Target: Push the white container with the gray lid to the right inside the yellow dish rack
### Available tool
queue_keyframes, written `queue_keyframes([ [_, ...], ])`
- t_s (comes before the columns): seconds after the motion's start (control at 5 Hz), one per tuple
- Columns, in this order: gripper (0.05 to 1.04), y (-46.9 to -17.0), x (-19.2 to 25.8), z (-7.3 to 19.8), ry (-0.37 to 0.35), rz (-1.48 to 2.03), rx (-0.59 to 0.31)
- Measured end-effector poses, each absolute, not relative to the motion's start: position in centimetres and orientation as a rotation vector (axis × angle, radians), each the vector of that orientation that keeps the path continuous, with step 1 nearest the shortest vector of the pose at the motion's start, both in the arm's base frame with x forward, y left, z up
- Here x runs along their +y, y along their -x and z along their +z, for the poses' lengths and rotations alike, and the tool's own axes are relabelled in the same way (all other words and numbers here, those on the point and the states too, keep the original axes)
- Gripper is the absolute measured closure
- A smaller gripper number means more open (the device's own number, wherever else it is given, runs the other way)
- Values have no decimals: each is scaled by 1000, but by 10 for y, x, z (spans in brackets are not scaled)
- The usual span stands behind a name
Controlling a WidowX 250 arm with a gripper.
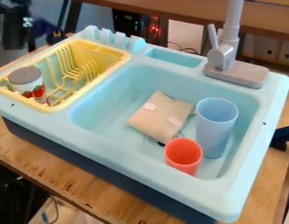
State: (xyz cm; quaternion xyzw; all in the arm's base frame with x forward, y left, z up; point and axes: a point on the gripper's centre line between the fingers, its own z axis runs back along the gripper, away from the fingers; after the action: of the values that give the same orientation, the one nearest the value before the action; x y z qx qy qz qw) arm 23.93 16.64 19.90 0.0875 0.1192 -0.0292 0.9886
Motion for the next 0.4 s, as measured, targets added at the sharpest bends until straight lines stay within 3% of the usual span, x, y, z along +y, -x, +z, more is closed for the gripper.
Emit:
queue_keyframes([
  [0.2, 83, -232, 192, 200, -230, -61, 228],
  [0.4, 83, -233, 196, 189, -242, -67, 230],
])
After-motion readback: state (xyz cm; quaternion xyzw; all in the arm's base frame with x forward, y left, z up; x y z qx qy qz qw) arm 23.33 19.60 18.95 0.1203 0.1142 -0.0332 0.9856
